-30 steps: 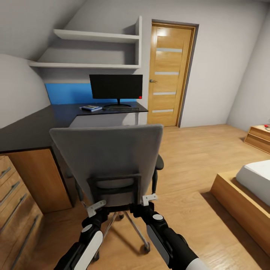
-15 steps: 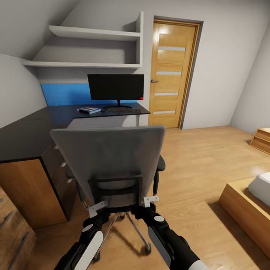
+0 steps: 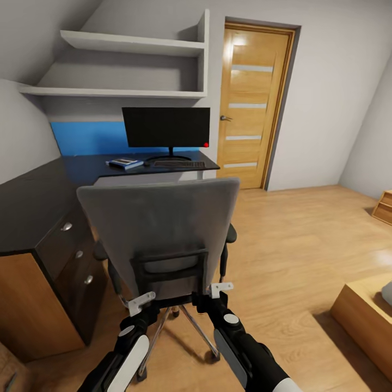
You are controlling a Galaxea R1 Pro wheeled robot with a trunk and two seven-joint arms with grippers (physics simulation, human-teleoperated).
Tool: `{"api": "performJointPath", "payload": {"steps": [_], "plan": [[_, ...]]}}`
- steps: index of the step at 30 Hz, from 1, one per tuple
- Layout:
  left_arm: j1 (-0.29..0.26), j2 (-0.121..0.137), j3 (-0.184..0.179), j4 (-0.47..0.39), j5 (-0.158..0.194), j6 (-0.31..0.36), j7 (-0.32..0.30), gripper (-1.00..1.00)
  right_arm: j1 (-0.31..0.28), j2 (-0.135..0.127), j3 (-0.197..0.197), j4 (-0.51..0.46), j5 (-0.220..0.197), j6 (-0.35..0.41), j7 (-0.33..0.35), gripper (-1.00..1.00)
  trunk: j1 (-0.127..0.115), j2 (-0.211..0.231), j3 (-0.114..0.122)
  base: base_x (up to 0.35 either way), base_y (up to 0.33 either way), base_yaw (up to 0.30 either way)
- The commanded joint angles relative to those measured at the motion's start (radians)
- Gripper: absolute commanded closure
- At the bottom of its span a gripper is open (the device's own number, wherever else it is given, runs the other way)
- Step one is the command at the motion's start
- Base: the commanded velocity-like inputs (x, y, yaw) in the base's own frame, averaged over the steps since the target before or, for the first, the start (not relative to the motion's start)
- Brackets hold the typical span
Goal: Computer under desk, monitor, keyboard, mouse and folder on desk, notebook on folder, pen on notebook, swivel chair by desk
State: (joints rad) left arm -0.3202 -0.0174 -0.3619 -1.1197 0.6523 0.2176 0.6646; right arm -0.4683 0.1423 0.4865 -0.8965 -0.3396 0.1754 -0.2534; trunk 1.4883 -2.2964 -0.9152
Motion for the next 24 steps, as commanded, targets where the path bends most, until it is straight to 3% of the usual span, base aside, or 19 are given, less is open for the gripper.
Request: {"api": "performJointPath", "payload": {"steps": [1,12,24], "plan": [[-0.001,0.000,-0.002,-0.002,0.003,0.003,0.006,-1.00,-0.001,-0.001,0.003,-0.002,-0.002,0.003,-0.008,-1.00,0.000,0.000,-0.001,0.342,0.000,0.000],[-0.001,0.001,-0.002,-0.002,0.004,0.010,0.007,-1.00,-0.001,0.000,0.007,-0.002,0.002,0.003,-0.009,-1.00,0.000,0.000,-0.001,0.293,0.137,0.000],[-0.001,0.001,-0.002,-0.002,0.000,0.039,0.007,-1.00,-0.001,0.000,0.009,-0.002,0.005,0.003,-0.009,-1.00,0.000,0.000,-0.001,0.103,0.238,0.000]]}}
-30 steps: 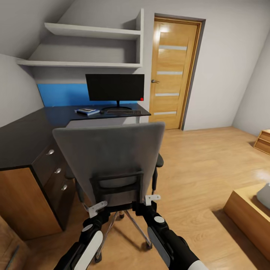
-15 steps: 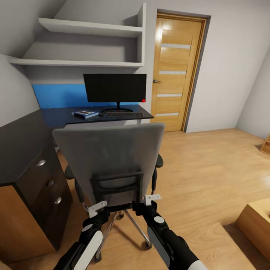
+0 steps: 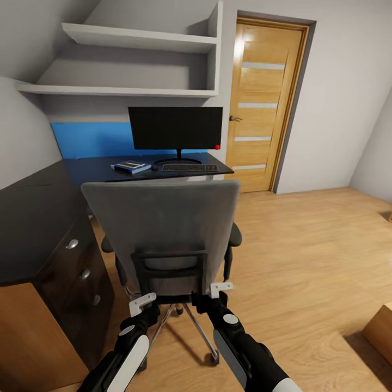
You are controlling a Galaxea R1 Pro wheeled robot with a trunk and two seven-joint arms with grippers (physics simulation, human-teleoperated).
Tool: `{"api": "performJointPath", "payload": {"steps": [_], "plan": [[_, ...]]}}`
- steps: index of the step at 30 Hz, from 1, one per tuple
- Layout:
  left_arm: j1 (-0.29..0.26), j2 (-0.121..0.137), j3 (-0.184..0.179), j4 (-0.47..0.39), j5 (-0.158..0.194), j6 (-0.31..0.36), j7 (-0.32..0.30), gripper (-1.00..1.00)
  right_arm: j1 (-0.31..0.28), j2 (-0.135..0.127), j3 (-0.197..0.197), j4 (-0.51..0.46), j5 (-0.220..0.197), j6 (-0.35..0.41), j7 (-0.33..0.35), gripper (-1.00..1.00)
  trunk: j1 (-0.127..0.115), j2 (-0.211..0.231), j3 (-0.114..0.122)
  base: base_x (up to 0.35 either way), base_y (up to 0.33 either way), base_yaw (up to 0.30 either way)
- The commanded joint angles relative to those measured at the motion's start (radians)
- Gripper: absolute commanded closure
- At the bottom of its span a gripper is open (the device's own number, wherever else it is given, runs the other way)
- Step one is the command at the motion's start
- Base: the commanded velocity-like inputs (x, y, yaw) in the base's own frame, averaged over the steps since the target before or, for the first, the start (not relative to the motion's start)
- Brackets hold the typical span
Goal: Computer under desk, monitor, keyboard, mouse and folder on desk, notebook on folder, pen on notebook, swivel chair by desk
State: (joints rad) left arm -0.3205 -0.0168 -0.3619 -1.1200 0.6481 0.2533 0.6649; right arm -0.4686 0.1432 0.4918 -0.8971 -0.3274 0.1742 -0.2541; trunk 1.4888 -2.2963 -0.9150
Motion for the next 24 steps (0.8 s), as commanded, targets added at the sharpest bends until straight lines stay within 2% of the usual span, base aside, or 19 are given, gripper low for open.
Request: {"api": "performJointPath", "payload": {"steps": [1,8,24], "plan": [[0.000,0.000,-0.002,-0.001,0.005,0.003,0.006,-1.00,-0.001,-0.001,0.004,-0.001,-0.007,0.004,-0.008,-1.00,0.000,0.000,-0.001,0.018,0.051,0.000],[-0.001,0.000,-0.002,-0.001,0.003,0.006,0.006,-1.00,-0.001,-0.002,0.004,-0.001,-0.006,0.004,-0.008,-1.00,0.000,0.000,-0.001,0.118,0.014,0.000],[0.000,-0.002,-0.002,0.000,0.001,0.006,0.005,-1.00,-0.001,-0.004,0.004,-0.001,-0.005,0.004,-0.008,-1.00,0.000,0.000,-0.001,0.322,-0.085,0.000]]}}
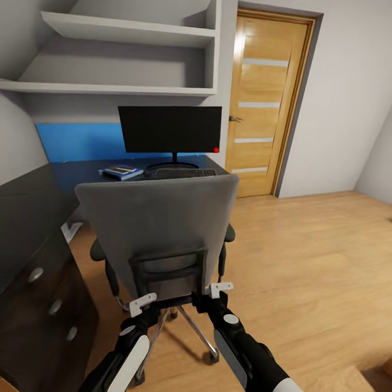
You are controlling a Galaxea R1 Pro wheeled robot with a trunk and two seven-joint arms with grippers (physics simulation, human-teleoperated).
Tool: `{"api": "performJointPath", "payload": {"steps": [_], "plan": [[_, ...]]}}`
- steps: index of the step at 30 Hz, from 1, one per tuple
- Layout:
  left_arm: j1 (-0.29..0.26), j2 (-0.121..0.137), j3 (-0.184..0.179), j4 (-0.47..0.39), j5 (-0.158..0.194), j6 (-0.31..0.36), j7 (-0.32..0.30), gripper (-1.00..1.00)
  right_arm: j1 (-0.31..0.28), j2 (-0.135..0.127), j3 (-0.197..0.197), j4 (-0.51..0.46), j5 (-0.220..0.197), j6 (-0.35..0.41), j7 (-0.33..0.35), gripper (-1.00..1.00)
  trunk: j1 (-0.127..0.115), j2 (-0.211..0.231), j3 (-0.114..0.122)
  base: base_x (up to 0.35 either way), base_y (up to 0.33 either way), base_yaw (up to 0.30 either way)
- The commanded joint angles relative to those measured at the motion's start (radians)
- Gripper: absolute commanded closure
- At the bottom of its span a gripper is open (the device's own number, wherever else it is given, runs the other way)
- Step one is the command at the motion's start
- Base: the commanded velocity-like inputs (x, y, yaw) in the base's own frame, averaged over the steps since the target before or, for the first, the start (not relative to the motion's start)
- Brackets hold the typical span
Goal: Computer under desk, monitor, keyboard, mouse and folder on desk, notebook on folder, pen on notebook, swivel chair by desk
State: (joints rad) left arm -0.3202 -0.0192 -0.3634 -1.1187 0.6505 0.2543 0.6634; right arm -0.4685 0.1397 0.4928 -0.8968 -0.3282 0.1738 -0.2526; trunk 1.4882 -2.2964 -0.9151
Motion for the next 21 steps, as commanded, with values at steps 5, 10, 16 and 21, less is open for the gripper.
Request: {"api": "performJointPath", "payload": {"steps": [5,10,16,21], "plan": [[-0.001,0.002,0.000,-0.002,-0.001,0.004,0.008,-1.00,-0.001,0.000,0.004,-0.001,-0.005,0.005,-0.010,-1.00,0.001,0.000,-0.001,0.339,-0.028,0.000],[0.014,0.028,0.008,-0.014,0.001,0.002,0.011,-1.00,-0.021,0.018,0.010,0.013,-0.008,0.001,-0.016,-1.00,0.000,0.000,-0.001,0.000,0.000,0.000],[0.014,0.028,0.008,-0.014,0.001,0.002,0.011,-1.00,-0.021,0.018,0.010,0.013,-0.008,0.001,-0.016,-1.00,0.000,0.000,-0.001,0.000,0.000,0.000],[0.014,0.028,0.008,-0.016,0.001,0.002,0.011,-1.00,-0.021,0.018,0.011,0.012,-0.008,0.003,-0.017,-1.00,0.000,0.000,-0.001,0.000,0.000,0.000]]}}
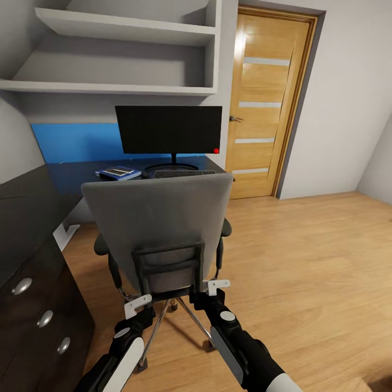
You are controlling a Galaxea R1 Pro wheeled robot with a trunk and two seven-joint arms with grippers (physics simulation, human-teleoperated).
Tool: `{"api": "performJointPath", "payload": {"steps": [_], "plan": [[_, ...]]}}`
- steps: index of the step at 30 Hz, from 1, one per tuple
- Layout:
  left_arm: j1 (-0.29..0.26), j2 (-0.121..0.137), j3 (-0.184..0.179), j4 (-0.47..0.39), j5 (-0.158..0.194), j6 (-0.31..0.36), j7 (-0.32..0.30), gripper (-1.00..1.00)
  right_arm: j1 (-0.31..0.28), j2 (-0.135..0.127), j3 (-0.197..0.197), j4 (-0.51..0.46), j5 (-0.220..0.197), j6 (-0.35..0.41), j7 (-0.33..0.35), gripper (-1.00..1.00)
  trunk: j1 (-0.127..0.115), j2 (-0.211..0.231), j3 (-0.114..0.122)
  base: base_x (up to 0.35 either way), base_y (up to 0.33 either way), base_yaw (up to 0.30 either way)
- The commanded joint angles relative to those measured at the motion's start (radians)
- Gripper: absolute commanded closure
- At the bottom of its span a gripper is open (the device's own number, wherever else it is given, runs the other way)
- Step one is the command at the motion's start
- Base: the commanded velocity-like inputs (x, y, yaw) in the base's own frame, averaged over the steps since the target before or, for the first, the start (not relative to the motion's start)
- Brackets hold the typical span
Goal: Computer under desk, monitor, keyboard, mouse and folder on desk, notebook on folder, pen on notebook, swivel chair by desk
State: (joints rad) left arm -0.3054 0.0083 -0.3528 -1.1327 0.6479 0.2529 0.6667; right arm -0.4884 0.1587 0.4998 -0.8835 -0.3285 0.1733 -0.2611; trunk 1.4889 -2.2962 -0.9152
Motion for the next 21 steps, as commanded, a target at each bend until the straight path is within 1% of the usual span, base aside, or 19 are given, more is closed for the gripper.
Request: {"api": "performJointPath", "payload": {"steps": [1,4,10,14,21], "plan": [[0.005,0.007,-0.003,0.000,0.008,0.004,0.006,-1.00,0.005,0.000,0.009,0.004,-0.006,0.004,-0.009,-1.00,0.000,0.000,-0.001,0.000,0.000,0.000],[0.009,0.022,-0.003,0.001,0.012,0.004,0.005,-1.00,0.009,0.001,0.015,0.021,-0.005,0.004,-0.010,-1.00,0.000,0.000,-0.001,0.000,0.000,0.000],[0.014,0.031,-0.004,0.002,0.013,0.005,0.004,-1.00,0.013,0.002,0.018,0.038,-0.005,0.003,-0.010,-1.00,0.000,0.000,-0.001,0.049,0.000,0.000],[0.015,0.034,-0.004,0.002,0.008,0.005,0.004,-1.00,0.014,0.002,0.020,0.041,-0.003,0.003,-0.010,-1.00,0.000,0.000,-0.001,0.265,0.000,0.000],[0.015,0.035,-0.005,0.002,0.006,0.005,0.005,-1.00,0.014,0.002,0.020,0.041,-0.004,0.003,-0.010,-1.00,0.000,0.000,-0.001,0.335,0.000,0.000]]}}
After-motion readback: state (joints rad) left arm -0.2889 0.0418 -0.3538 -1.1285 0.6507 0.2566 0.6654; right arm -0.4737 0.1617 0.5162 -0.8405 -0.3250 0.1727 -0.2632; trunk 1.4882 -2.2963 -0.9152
